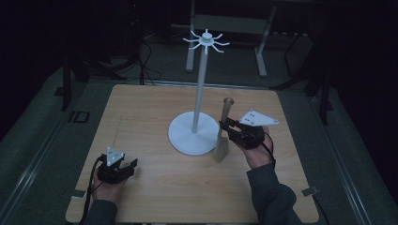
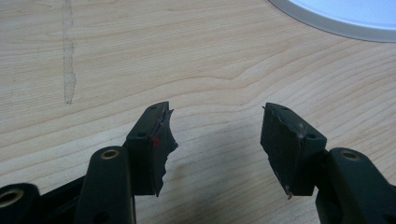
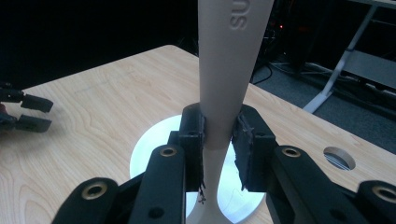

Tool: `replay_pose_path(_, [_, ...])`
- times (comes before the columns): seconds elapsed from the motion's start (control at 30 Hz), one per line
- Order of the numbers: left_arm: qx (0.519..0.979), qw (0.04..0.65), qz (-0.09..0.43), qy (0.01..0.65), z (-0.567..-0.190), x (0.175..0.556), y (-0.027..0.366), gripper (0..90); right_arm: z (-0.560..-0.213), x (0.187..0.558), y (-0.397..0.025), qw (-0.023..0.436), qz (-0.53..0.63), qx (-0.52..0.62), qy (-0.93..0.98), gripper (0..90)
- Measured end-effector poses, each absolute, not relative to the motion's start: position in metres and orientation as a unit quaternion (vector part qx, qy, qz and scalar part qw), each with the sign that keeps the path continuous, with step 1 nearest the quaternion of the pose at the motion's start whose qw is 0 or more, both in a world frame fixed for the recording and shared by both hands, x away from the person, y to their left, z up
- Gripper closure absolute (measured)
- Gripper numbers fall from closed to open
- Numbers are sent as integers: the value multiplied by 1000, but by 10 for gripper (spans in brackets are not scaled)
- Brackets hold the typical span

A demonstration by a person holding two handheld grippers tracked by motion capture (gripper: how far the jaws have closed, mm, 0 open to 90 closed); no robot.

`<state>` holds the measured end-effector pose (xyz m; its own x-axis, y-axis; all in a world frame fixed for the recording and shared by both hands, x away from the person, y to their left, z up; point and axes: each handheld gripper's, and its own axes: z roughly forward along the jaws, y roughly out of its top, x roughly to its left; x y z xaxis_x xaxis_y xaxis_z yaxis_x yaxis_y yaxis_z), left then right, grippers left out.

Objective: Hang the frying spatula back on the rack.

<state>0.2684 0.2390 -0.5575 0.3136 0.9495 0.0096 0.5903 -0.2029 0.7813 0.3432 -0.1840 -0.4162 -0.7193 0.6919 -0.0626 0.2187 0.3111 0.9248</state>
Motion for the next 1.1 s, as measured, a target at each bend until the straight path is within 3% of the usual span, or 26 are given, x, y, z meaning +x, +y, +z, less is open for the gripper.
replay_pose_path(1.1, [730,349,259,528,-557,268,240,430,-382,354,-176,238,523,295,763,741])
